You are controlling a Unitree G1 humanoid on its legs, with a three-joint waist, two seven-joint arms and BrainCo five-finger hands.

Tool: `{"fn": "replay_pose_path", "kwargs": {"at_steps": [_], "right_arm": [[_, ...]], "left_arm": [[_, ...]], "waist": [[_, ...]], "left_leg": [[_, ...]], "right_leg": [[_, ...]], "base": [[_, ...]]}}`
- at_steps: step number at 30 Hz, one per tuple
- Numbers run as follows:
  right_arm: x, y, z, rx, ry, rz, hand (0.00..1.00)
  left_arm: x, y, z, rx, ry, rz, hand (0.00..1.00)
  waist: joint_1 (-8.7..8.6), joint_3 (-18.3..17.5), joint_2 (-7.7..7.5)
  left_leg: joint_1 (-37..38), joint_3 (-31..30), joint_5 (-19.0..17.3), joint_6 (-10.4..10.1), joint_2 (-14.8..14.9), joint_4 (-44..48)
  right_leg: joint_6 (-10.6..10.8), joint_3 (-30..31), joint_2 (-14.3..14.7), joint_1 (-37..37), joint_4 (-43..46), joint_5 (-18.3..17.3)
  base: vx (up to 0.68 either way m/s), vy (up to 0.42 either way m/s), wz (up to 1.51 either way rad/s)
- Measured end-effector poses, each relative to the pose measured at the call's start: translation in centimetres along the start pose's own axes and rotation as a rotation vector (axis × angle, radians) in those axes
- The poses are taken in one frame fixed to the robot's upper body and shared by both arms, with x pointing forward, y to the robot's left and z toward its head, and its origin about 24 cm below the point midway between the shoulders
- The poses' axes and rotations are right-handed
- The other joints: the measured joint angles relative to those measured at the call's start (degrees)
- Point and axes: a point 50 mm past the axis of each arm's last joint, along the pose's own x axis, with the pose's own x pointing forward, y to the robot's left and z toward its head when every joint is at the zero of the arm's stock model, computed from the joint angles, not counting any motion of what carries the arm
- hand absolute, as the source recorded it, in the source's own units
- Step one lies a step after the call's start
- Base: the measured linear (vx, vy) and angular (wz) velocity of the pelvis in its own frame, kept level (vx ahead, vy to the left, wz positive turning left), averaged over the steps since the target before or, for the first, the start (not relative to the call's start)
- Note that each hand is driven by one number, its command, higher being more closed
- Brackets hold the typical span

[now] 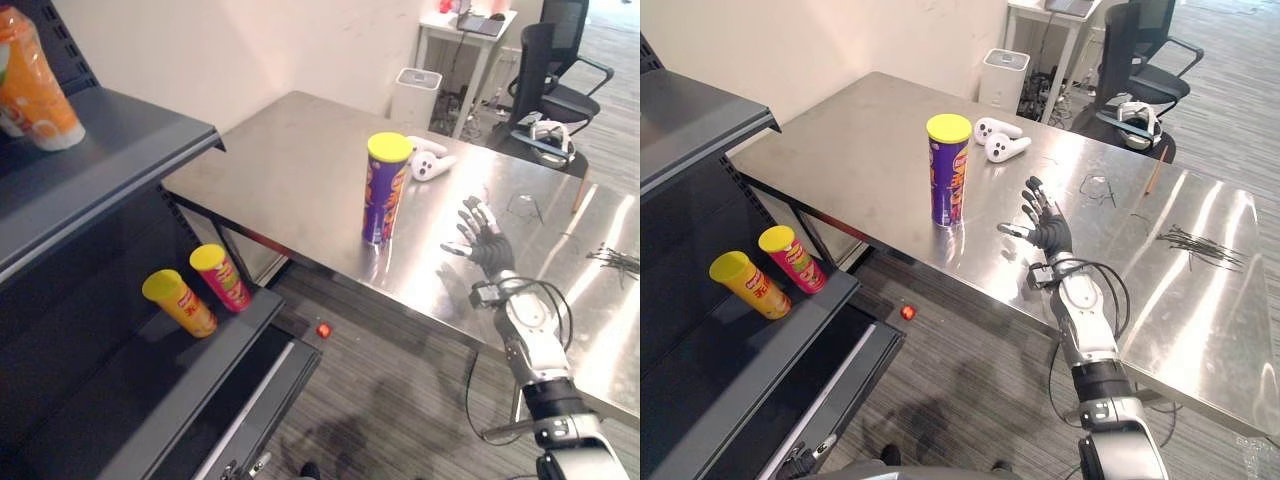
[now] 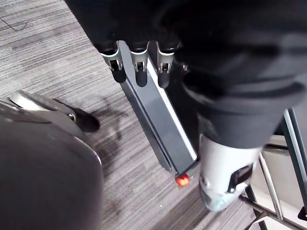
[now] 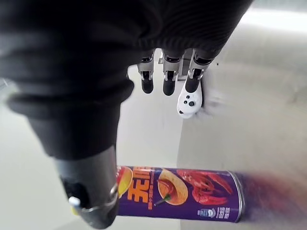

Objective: Put the gum and the chips on the shelf.

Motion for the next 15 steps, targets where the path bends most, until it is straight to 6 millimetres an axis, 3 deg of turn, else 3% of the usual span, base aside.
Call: {"fn": "replay_pose_path", "kwargs": {"at_steps": [7,15], "right_arm": [[1.5,1.1,1.4,-0.045,-0.035,0.056,0.00],[2.7,0.5,1.4,-0.069,0.005,0.038,0.00]], "left_arm": [[0.0,0.0,0.0,0.005,-0.001,-0.005,0.00],[-0.1,-0.1,-0.1,0.007,0.002,-0.013,0.00]], "waist": [[0.77,1.24,0.02],[1.66,2.31,0.59]], "left_leg": [[0.02,-1.25,-0.01,0.01,-0.37,0.18],[-0.10,-2.51,0.00,0.01,-0.49,0.85]], "right_leg": [[-0.16,-0.47,-0.26,0.69,0.04,0.11],[-0.17,-1.45,-0.27,1.53,0.04,0.10]], "base": [[0.00,0.001,0.07],[-0.01,-0.005,0.06]]}}
